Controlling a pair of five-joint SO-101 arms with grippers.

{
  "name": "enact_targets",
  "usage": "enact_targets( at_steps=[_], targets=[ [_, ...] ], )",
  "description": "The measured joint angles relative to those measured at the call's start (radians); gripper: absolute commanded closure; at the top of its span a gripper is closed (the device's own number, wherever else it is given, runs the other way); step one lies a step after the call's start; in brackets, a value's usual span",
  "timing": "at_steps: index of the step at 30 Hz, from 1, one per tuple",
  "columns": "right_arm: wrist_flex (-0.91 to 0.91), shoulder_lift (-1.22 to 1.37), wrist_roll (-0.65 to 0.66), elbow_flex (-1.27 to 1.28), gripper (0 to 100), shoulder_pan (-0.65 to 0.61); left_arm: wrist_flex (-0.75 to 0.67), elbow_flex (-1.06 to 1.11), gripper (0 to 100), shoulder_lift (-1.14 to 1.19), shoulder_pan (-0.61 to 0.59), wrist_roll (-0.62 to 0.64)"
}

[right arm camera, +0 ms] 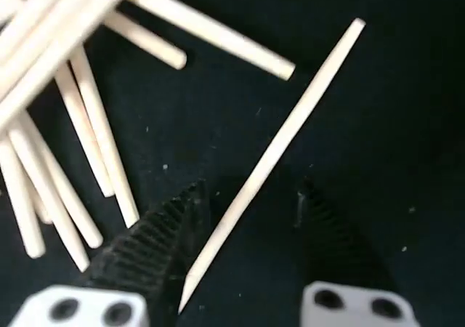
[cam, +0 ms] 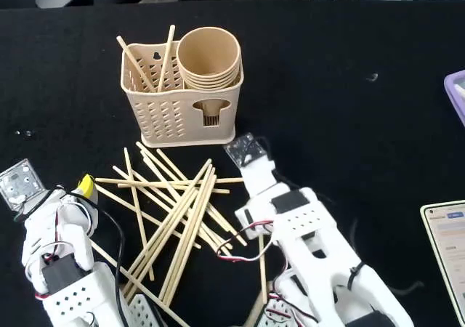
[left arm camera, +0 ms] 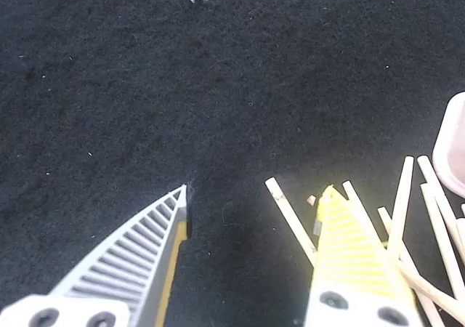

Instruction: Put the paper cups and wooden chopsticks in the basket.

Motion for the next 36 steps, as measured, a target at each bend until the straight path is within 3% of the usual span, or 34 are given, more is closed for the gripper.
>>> enact_targets(
  at_steps=[3,6,13,22,33,36],
  targets=[
    [-0.035,0.0,0.0,0.034,83.8,0.0,0.0,0.0,72,0.0,0.0,0.0],
    [-0.049,0.0,0.018,0.037,99.4,0.006,0.0,0.0,72,0.0,0.0,0.0],
    [-0.064,-0.002,0.147,0.04,98.8,0.008,0.0,0.0,72,0.0,0.0,0.0],
    [0.184,0.0,0.158,-0.204,98.8,0.008,0.0,0.0,72,0.0,0.0,0.0],
    [0.272,0.0,0.164,-0.295,98.8,0.008,0.0,0.0,72,0.0,0.0,0.0],
    [0.275,0.0,0.166,-0.296,98.8,0.063,0.0,0.0,72,0.0,0.0,0.0]
  ],
)
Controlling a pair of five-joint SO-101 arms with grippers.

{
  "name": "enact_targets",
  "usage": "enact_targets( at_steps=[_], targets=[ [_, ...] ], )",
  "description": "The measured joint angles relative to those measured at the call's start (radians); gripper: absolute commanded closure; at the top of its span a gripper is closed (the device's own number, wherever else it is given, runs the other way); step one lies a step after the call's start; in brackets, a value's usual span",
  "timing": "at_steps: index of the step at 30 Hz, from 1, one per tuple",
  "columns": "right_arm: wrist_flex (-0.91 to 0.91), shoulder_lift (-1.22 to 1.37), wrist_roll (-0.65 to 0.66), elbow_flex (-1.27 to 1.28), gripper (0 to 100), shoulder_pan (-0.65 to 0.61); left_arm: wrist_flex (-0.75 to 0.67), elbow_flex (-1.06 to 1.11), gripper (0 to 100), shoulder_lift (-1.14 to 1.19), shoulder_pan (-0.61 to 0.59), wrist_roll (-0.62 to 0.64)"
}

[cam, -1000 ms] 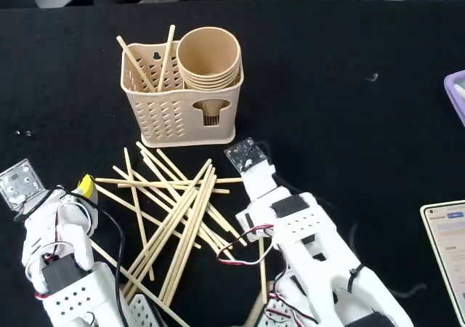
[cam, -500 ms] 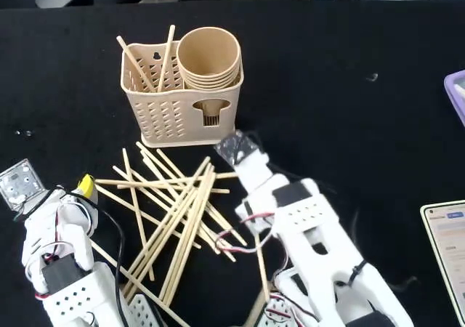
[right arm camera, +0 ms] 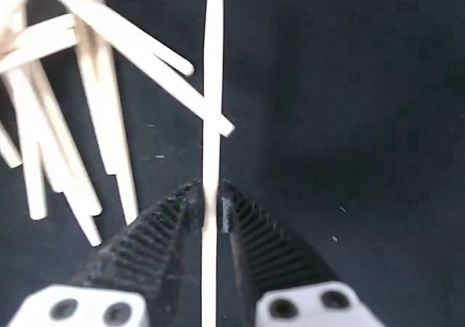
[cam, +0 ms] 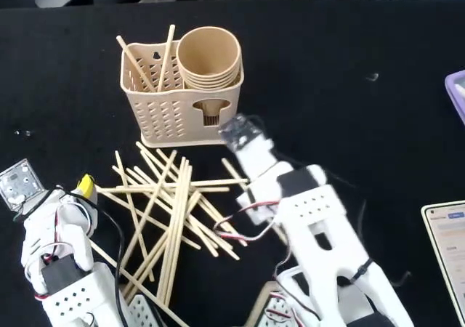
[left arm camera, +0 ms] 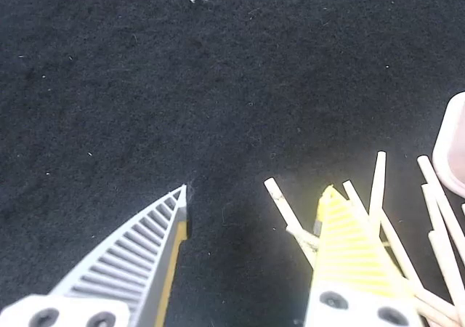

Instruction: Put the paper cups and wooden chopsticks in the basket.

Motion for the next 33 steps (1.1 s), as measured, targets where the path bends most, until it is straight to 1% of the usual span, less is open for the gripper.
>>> enact_targets(
  at_steps=[3,9,10,12,14,19,21,24,27,30,33],
  targets=[
    [0.0,0.0,0.029,-0.038,98.8,0.077,0.0,0.0,72,0.0,0.0,0.0],
    [0.005,0.0,0.078,-0.097,98.8,0.273,0.0,0.0,72,0.0,0.0,0.0],
    [0.005,0.0,0.081,-0.097,98.8,0.292,0.0,0.0,72,0.0,0.0,0.0],
    [0.006,0.0,0.084,-0.097,98.8,0.287,0.0,0.0,72,0.0,0.0,0.0],
    [0.009,0.0,0.084,-0.089,98.8,0.23,0.0,0.0,72,0.0,0.0,0.0],
    [0.009,0.0,0.086,-0.034,98.8,-0.025,0.0,0.0,72,0.0,0.0,0.0],
    [-0.02,0.0,0.086,-0.018,98.8,-0.11,0.0,0.0,72,0.0,0.0,0.0],
    [-0.072,0.0,0.094,0.012,98.8,-0.196,0.0,0.0,72,0.0,0.0,0.0],
    [-0.095,0.0,0.157,0.031,98.8,-0.299,-0.003,0.0,72,0.0,0.0,0.0],
    [-0.107,0.0,0.183,0.032,98.7,-0.408,-0.003,0.0,72,0.0,0.0,0.0],
    [-0.158,0.0,0.189,0.032,98.7,-0.473,-0.003,0.0,72,0.0,0.0,0.0]
  ],
)
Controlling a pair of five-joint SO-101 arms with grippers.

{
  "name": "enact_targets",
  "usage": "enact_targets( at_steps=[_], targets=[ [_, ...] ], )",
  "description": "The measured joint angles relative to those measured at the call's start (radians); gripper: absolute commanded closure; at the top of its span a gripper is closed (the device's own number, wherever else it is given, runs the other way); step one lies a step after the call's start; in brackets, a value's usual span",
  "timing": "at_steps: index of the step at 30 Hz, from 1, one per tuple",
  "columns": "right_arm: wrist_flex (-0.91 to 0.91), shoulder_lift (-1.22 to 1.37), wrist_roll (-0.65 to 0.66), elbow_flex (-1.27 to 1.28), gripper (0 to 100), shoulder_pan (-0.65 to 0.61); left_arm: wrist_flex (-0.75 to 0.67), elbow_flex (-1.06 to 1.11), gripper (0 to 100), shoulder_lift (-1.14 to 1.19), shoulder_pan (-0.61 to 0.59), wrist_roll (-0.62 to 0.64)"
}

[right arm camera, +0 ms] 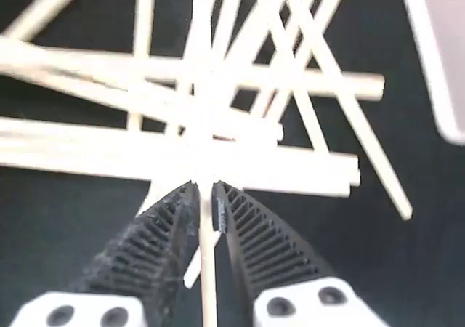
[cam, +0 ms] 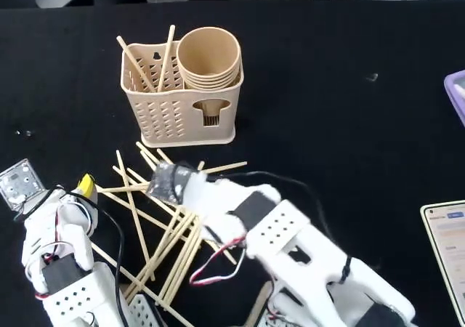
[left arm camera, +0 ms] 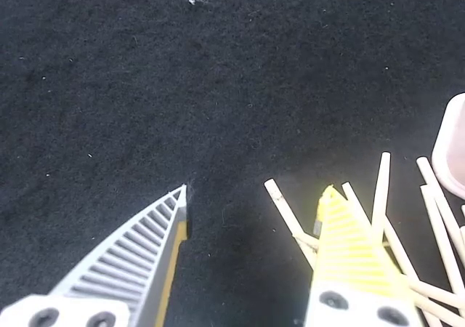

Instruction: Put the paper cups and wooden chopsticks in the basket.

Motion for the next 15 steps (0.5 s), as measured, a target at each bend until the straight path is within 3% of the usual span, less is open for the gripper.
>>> enact_targets(
  at_steps=[8,15],
  targets=[
    [-0.12,0.02,0.0,0.0,98.7,-0.052,0.0,0.0,72,0.0,0.0,0.0],
    [-0.203,0.215,0.0,0.0,97.2,-0.052,0.0,0.0,72,0.0,0.0,0.0]
  ],
)
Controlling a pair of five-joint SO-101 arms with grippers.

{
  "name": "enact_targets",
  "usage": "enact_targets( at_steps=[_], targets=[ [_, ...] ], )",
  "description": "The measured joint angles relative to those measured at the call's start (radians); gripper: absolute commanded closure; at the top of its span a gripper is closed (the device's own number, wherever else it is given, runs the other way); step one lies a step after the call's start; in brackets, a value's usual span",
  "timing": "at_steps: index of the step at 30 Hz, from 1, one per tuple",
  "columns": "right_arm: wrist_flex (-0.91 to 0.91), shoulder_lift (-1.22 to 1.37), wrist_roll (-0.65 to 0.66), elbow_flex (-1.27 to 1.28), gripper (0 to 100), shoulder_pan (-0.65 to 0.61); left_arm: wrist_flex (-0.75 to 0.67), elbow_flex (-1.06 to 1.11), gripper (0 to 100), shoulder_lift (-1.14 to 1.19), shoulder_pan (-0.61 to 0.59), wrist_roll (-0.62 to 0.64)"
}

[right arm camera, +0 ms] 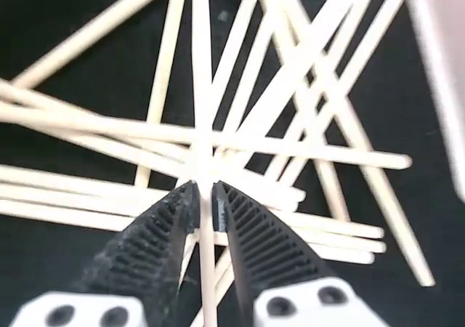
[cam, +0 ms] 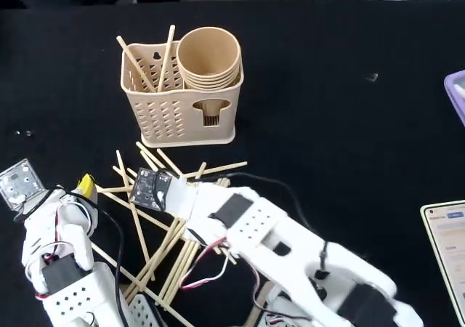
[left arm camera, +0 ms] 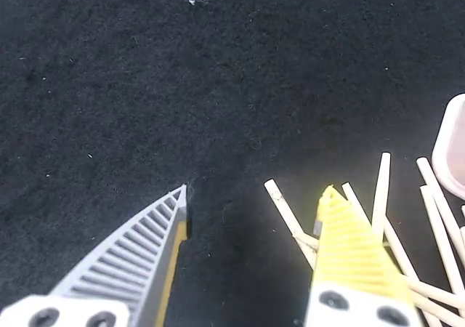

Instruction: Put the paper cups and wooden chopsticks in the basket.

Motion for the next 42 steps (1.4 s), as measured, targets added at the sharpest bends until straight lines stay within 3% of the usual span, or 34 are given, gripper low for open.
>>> enact_targets(
  at_steps=[7,15,29,38,42],
  targets=[
    [0.018,0.023,0.003,0.0,78.0,-0.002,0.0,0.0,72,0.0,0.0,0.0],
    [0.018,0.023,0.005,0.0,78.0,0.0,-0.002,0.0,72,0.0,0.0,0.0],
    [0.089,0.023,0.138,-0.041,78.0,0.0,-0.002,0.0,72,0.0,0.0,0.0],
    [-0.043,0.137,0.144,-0.051,78.0,0.0,-0.002,0.0,72,0.0,0.0,0.0],
    [-0.055,0.184,0.147,-0.063,85.7,0.002,-0.002,0.0,72,0.0,0.0,0.0]
  ],
)
